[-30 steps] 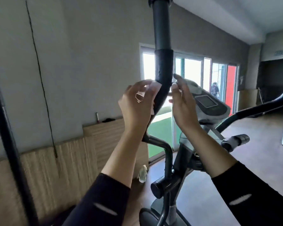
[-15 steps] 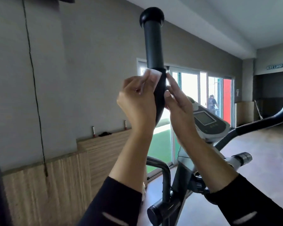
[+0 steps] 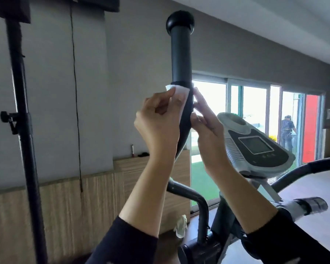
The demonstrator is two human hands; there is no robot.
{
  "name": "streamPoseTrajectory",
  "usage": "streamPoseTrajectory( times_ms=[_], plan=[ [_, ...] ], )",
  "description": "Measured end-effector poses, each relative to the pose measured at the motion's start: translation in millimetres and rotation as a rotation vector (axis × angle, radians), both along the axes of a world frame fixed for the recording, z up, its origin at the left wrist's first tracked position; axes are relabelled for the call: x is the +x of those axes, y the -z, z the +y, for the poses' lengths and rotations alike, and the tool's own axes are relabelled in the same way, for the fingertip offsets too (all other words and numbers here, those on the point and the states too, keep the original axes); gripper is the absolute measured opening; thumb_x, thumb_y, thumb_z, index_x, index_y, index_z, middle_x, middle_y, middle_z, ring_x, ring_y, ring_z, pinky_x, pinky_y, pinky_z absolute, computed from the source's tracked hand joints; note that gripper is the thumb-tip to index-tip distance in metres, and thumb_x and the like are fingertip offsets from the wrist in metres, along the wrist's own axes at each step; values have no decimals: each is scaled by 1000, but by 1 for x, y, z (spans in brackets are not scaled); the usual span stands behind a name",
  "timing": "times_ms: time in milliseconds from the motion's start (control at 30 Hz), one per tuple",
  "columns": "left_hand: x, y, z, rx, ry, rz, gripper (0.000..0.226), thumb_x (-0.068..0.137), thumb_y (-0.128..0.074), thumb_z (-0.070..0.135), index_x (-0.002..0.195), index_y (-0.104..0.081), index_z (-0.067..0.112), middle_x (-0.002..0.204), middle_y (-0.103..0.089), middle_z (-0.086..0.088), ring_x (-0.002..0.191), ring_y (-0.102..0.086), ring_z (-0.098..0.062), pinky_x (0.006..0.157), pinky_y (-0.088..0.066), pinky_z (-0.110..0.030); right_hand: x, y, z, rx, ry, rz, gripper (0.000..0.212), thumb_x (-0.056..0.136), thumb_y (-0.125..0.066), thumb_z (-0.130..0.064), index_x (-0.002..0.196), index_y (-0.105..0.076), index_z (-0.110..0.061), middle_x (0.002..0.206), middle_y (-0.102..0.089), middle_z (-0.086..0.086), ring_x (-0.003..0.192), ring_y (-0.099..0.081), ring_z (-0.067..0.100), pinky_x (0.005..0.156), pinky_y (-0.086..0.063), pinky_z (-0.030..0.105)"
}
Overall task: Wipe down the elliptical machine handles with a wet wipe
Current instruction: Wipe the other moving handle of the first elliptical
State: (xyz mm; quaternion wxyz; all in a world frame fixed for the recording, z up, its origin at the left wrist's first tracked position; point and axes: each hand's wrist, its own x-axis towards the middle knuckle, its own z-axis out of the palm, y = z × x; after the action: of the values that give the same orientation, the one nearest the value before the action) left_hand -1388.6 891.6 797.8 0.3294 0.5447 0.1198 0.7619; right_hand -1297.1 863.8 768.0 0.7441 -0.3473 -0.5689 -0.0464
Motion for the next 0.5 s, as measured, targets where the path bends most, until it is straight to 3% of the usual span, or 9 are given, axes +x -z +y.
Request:
streamPoseTrajectory(
  times_ms=[133, 233, 300, 400, 500],
  plan=[
    [-3, 21, 1, -31, 21, 7, 11, 78, -79, 24, 87, -76, 30, 80, -74, 8, 69, -66, 1, 74, -53, -20, 4, 1, 0, -20, -27, -2, 51, 95, -45, -2, 142, -47, -23, 126, -64, -5, 115, -60, 14, 105, -43, 36],
    [-3, -5, 6, -78, 87, -8, 14, 78, -79, 30, 90, -78, 25, 82, -76, 9, 78, -70, -2, 84, -57, -31, 4, -2, 1, 10, -20, -12, 48, 94, -47, -14, 141, -48, -22, 129, -62, 5, 116, -59, 22, 103, -46, 42],
    [-2, -15, 8, -58, 103, -7, 16, 79, -77, 32, 93, -78, 24, 85, -76, 7, 80, -69, -2, 87, -56, -35, 1, -5, 1, 32, -8, -19, 49, 93, -48, -17, 142, -47, -19, 127, -61, 11, 106, -63, 23, 93, -53, 35],
    [-1, 3, 14, -30, 86, 31, 20, 82, -73, 35, 97, -78, 23, 83, -76, 3, 71, -65, -2, 76, -57, -30, -1, -5, 2, 50, 31, -47, 46, 98, -49, -15, 143, -45, -19, 123, -63, 12, 89, -65, 15, 81, -53, 24],
    [0, 21, 22, -15, 123, 50, 22, 84, -72, 35, 96, -78, 19, 78, -75, -2, 65, -64, -5, 65, -53, -30, -2, -4, 4, 70, 92, -93, 44, 100, -48, -17, 144, -43, -20, 128, -62, 7, 100, -67, 12, 81, -49, 15]
  ],
)
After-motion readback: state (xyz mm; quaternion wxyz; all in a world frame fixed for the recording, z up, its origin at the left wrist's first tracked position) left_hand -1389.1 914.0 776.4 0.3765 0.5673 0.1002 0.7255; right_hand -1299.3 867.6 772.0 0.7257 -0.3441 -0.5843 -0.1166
